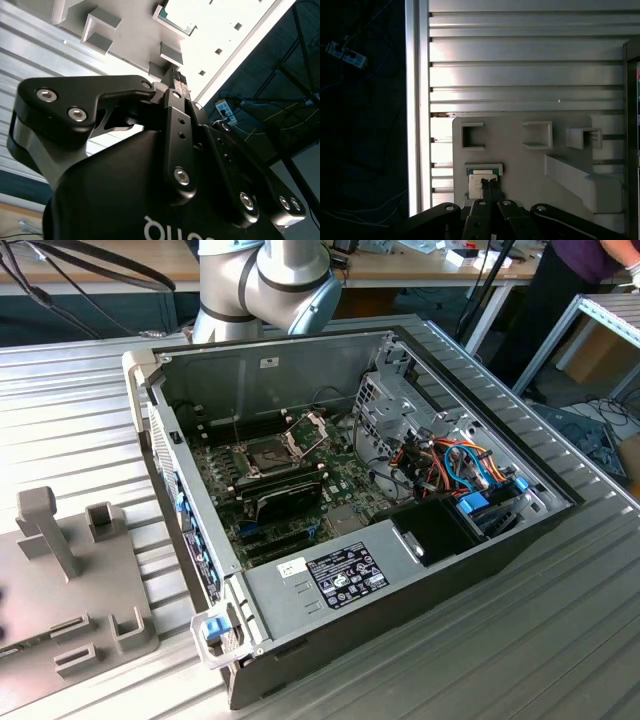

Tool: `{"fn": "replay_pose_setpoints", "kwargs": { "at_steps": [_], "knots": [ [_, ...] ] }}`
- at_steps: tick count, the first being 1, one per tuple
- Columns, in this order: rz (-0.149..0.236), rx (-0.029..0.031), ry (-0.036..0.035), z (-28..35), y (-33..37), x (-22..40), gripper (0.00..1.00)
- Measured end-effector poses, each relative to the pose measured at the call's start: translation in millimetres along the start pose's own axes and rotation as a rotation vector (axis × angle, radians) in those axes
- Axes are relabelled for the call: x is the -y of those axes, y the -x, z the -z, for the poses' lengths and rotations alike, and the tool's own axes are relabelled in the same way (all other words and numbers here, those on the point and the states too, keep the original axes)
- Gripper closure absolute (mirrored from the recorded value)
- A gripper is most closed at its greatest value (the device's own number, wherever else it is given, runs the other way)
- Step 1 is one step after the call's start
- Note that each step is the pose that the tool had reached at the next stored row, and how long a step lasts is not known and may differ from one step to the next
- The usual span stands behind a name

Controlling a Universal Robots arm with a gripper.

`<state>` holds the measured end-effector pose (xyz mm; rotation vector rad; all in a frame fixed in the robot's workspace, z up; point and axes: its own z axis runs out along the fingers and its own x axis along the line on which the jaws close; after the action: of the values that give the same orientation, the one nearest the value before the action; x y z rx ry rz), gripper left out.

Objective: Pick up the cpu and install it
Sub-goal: 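Reach for the cpu, then pick up the cpu and move it towards the insertion slot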

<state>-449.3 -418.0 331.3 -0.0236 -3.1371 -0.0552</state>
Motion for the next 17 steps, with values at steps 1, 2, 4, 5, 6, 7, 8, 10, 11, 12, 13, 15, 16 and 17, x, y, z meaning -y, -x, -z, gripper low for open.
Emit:
{"fn": "replay_pose_setpoints", "kwargs": {
  "at_steps": [1,2,4,5,6,7,8,10,11,12,13,15,16,17],
  "knots": [
    [0.000,0.0000,0.0000,0.0,0.0,0.0,0.89],
    [0.000,0.0001,0.0001,-0.1,-0.1,0.1,0.89],
    [0.000,0.0001,0.0002,-0.1,0.0,1.7,0.89],
    [0.000,0.0000,0.0000,0.1,0.0,3.0,0.89],
    [0.000,0.0000,0.0000,0.1,0.1,4.3,0.89],
    [0.000,0.0000,0.0000,0.2,0.1,6.1,0.89],
    [0.000,0.0000,-0.0001,0.3,0.1,7.9,0.89],
    [0.000,0.0001,-0.0001,0.3,0.2,11.5,0.89],
    [0.000,0.0000,-0.0004,0.4,0.2,12.2,0.89],
    [0.000,0.0000,-0.0003,0.4,0.2,12.1,0.89],
    [0.000,0.0000,-0.0004,0.4,0.2,12.5,0.89],
    [0.000,0.0000,-0.0005,0.4,0.2,12.8,0.89],
    [0.000,0.0000,-0.0005,0.4,0.2,12.8,0.89],
    [0.000,0.0000,-0.0005,0.4,0.2,12.8,0.89]
  ]
}}
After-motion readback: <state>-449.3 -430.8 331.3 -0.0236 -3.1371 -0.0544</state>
